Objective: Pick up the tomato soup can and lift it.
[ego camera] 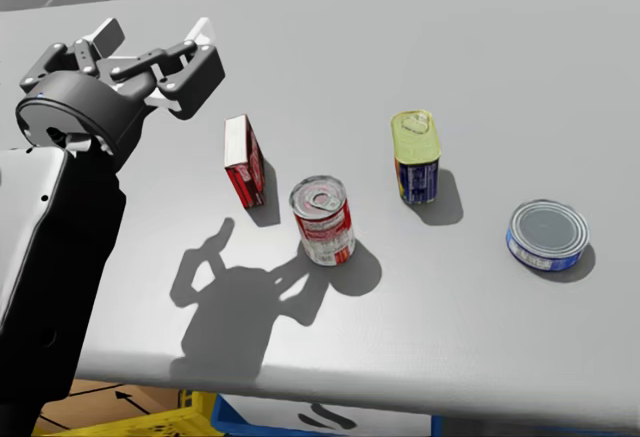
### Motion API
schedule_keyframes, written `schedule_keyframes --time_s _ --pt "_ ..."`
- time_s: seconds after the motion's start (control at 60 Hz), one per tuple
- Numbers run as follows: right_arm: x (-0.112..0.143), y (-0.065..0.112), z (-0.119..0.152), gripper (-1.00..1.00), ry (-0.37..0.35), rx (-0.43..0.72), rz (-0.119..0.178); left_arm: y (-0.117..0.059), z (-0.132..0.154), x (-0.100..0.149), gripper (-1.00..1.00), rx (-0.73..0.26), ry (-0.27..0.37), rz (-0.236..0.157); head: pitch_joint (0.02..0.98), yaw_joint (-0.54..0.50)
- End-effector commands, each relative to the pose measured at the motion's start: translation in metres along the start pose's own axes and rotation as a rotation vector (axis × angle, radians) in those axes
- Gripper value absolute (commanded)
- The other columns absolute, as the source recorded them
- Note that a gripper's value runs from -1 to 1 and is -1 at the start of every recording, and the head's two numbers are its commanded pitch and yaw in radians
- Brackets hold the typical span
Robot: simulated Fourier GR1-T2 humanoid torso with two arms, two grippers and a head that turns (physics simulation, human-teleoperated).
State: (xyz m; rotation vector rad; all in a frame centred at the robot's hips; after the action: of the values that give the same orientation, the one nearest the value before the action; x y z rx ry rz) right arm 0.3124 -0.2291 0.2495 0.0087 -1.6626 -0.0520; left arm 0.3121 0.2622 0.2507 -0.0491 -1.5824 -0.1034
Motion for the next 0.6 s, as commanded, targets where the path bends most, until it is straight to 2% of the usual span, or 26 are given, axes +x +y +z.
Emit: schedule_keyframes --time_s 0.017,0.1,0.117,0.15,0.2,0.283,0.4,0.433,0.5,0.6 --pt "-0.001 0.002 0.0 -1.0 0.004 0.004 0.003 -0.001 0.0 0.001 -1.0 -0.002 0.0 0.0 0.888 0.24" --pt "-0.001 0.002 0.0 -1.0 0.004 0.004 0.001 -0.002 0.001 0.001 -1.0 -0.017 0.001 0.009 0.884 0.24" --pt "-0.001 0.002 0.0 -1.0 0.003 0.003 0.001 -0.004 0.002 0.002 -1.0 -0.035 0.009 0.027 0.879 0.23" --pt "-0.001 0.002 0.0 -1.0 0.002 0.003 0.0 -0.006 0.002 0.003 -1.0 -0.043 0.013 0.013 0.879 0.23" --pt "-0.001 0.002 0.0 -1.0 0.0 0.002 0.0 -0.011 0.007 0.007 -1.0 -0.077 0.024 0.028 0.876 0.22" --pt "-0.002 0.002 0.0 -1.0 0.0 0.0 0.002 -0.018 0.023 0.021 -1.0 -0.104 0.011 0.024 0.876 0.22" --pt "-0.002 0.002 0.0 -1.0 -0.002 -0.002 0.005 -0.024 0.052 0.04 -1.0 -0.144 -0.017 -0.028 0.879 0.23" --pt "-0.002 0.002 0.0 -1.0 -0.002 -0.003 0.003 -0.027 0.064 0.044 -1.0 -0.179 0.002 -0.067 0.879 0.23" --pt "-0.002 0.002 0.0 -1.0 -0.001 -0.007 0.004 -0.029 0.08 0.047 -1.0 -0.265 0.055 -0.061 0.876 0.23" --pt "-0.002 0.002 0.0 -1.0 -0.001 -0.011 0.005 -0.032 0.099 0.047 -1.0 -0.302 0.072 -0.079 0.877 0.23"
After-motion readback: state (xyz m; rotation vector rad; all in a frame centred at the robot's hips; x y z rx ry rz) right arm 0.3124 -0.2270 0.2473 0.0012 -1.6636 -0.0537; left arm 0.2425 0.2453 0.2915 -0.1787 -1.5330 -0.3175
